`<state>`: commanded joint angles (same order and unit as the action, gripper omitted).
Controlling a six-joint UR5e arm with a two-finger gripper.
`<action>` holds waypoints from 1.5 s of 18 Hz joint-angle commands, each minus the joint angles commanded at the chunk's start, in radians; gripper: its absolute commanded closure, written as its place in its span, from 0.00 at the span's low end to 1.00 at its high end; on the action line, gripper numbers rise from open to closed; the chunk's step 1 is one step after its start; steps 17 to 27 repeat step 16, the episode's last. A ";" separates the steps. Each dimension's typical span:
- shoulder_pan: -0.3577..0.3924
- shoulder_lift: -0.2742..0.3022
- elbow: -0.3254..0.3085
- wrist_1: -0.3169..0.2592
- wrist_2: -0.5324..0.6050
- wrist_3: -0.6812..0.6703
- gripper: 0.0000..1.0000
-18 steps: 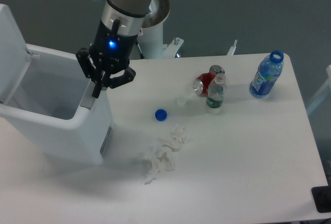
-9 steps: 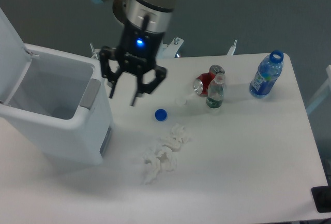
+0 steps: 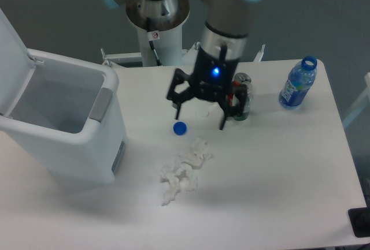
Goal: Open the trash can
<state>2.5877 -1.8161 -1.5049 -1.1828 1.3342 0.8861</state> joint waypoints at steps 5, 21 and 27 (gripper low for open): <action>0.005 -0.060 0.000 -0.002 0.155 0.140 0.00; -0.011 -0.117 0.008 0.009 0.194 0.201 0.00; -0.011 -0.117 0.008 0.009 0.194 0.201 0.00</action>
